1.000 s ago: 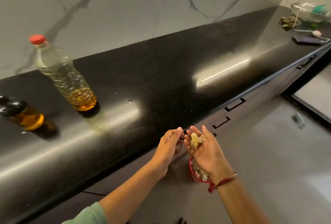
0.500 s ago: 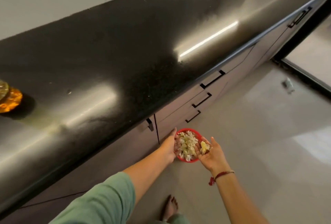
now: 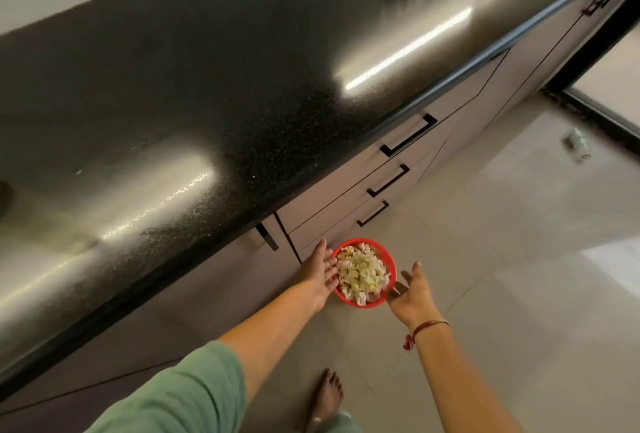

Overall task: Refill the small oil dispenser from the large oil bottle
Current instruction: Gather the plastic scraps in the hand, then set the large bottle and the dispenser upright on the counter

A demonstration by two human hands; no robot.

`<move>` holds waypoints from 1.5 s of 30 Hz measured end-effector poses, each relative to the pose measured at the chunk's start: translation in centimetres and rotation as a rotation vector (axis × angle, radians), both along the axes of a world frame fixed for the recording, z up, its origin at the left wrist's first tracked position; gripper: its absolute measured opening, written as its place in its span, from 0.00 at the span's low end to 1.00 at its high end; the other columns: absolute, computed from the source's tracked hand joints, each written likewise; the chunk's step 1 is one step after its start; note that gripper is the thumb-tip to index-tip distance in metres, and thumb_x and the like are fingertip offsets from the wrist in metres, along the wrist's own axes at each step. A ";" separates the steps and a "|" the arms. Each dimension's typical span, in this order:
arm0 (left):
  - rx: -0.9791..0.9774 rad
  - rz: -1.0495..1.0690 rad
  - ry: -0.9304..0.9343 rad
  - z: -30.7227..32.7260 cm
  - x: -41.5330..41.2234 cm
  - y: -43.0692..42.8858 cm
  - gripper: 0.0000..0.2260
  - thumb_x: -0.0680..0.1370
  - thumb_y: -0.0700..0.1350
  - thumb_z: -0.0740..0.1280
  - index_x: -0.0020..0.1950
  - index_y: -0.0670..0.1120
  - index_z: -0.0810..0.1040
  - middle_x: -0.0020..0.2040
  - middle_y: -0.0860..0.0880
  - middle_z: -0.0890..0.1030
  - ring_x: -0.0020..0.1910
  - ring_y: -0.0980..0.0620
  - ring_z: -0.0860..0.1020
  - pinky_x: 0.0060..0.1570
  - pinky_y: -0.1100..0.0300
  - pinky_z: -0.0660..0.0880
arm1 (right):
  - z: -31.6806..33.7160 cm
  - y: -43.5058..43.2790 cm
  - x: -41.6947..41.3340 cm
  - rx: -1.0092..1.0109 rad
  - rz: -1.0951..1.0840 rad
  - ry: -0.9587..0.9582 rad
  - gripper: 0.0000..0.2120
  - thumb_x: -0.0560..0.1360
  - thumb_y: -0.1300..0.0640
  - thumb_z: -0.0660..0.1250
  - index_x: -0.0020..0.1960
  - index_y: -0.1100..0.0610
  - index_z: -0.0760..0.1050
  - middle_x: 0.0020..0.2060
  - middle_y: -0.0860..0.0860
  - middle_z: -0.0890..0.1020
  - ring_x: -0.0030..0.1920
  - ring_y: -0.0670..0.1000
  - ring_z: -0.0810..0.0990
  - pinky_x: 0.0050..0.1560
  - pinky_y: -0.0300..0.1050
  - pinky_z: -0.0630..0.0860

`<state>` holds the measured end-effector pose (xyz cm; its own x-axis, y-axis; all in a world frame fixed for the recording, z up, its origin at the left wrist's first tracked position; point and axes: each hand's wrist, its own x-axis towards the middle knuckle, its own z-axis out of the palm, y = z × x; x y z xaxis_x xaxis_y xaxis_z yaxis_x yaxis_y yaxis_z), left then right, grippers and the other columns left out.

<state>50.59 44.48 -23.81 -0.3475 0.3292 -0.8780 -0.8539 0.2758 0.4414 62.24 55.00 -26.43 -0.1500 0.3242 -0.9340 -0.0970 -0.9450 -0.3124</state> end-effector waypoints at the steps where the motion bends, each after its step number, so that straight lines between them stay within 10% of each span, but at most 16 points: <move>1: -0.010 -0.004 0.003 -0.3 0.1 -0.6 0.24 0.83 0.56 0.54 0.73 0.42 0.67 0.72 0.42 0.70 0.72 0.44 0.67 0.67 0.51 0.65 | -0.2 -0.2 0.2 -0.001 0.012 -0.008 0.25 0.81 0.43 0.54 0.70 0.60 0.65 0.67 0.60 0.70 0.67 0.61 0.70 0.69 0.57 0.66; 8: -0.056 0.033 -0.001 -0.7 0.7 -3.0 0.23 0.82 0.56 0.55 0.72 0.43 0.68 0.71 0.43 0.70 0.72 0.44 0.67 0.68 0.50 0.64 | 0.0 -1.3 0.1 0.014 0.088 0.023 0.24 0.81 0.41 0.52 0.64 0.60 0.68 0.50 0.58 0.77 0.50 0.57 0.76 0.51 0.51 0.75; 11: -0.020 0.059 -0.019 1.3 0.9 -3.7 0.21 0.82 0.56 0.56 0.70 0.44 0.71 0.68 0.44 0.74 0.68 0.45 0.71 0.63 0.51 0.67 | 1.8 -2.8 -0.5 0.042 0.179 0.066 0.29 0.80 0.40 0.51 0.69 0.61 0.66 0.60 0.58 0.75 0.65 0.61 0.71 0.69 0.56 0.65; 16: 0.093 0.142 0.037 6.2 0.5 -7.0 0.15 0.80 0.53 0.62 0.58 0.45 0.78 0.53 0.46 0.81 0.49 0.51 0.78 0.43 0.57 0.73 | 7.0 -6.9 -2.2 0.067 0.317 0.215 0.31 0.78 0.38 0.54 0.72 0.59 0.65 0.68 0.59 0.72 0.69 0.60 0.69 0.72 0.56 0.62; 33: 0.184 0.509 0.652 22.2 -8.4 -30.7 0.09 0.80 0.45 0.64 0.55 0.46 0.81 0.52 0.48 0.84 0.56 0.51 0.80 0.61 0.54 0.74 | 24.2 -27.4 -18.5 0.006 0.838 0.621 0.25 0.77 0.43 0.56 0.65 0.59 0.73 0.60 0.61 0.80 0.61 0.58 0.78 0.64 0.53 0.73; 45: 0.129 0.541 0.815 22.9 -21.0 -40.8 0.07 0.79 0.43 0.66 0.56 0.47 0.79 0.49 0.52 0.81 0.48 0.60 0.78 0.47 0.67 0.71 | 26.1 -38.1 -31.2 0.127 0.836 0.618 0.20 0.79 0.47 0.58 0.62 0.59 0.76 0.58 0.59 0.81 0.60 0.56 0.78 0.65 0.52 0.70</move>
